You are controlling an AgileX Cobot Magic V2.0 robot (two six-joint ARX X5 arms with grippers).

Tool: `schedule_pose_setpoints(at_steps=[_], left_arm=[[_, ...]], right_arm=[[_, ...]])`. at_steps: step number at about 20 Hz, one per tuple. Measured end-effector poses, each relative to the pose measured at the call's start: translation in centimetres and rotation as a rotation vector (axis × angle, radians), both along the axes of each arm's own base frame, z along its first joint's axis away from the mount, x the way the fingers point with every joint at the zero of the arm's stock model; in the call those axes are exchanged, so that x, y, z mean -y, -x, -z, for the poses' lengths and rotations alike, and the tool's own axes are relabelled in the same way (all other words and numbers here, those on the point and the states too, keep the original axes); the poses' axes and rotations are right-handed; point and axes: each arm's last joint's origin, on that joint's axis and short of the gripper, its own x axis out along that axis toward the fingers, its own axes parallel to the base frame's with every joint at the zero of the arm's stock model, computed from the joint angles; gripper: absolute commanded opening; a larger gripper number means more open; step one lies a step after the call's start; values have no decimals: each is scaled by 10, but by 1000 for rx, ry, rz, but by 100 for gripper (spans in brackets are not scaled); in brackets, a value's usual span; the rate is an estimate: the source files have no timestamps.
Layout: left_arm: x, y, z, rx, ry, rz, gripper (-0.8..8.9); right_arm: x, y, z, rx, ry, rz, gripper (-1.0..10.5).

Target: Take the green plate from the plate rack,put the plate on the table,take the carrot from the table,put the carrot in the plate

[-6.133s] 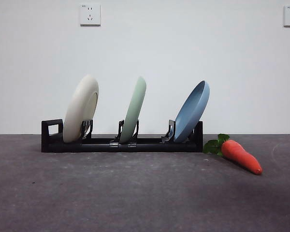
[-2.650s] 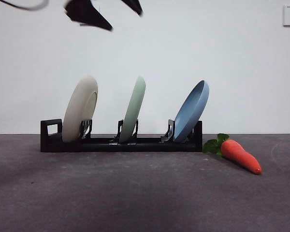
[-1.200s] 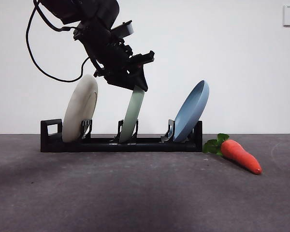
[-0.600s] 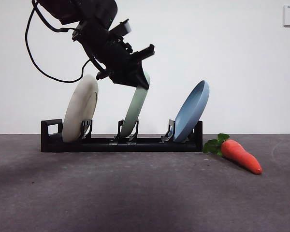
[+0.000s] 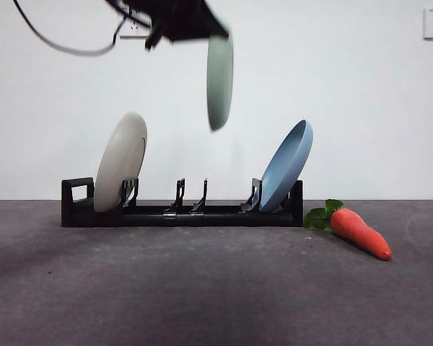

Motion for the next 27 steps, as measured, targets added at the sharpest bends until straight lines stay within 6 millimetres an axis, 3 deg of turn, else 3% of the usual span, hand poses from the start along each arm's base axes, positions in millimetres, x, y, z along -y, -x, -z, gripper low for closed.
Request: schedule_pose_setpoints(at_steps=[4, 7, 11, 16, 18, 23, 27], left_arm=[[7, 54, -36, 44, -76, 88, -7], [6, 102, -56, 121, -264, 43, -6], [3, 150, -53, 128, -614, 50, -6], [15, 172, -15, 52, -909, 134, -5], [25, 177, 12, 66, -1005, 121, -5], [57, 202, 105, 174, -1159, 171, -6], [74, 219, 155, 264, -1266, 219, -6]], right_arm=[[0, 0, 0, 1, 0, 0, 629], [0, 0, 0, 1, 0, 0, 629], [0, 0, 0, 5, -1, 0, 629], [0, -2, -2, 27, -2, 0, 629], [0, -2, -2, 29, -3, 0, 629], [0, -3, -3, 44, -4, 0, 629], [-1, -6, -3, 45, -7, 3, 629]])
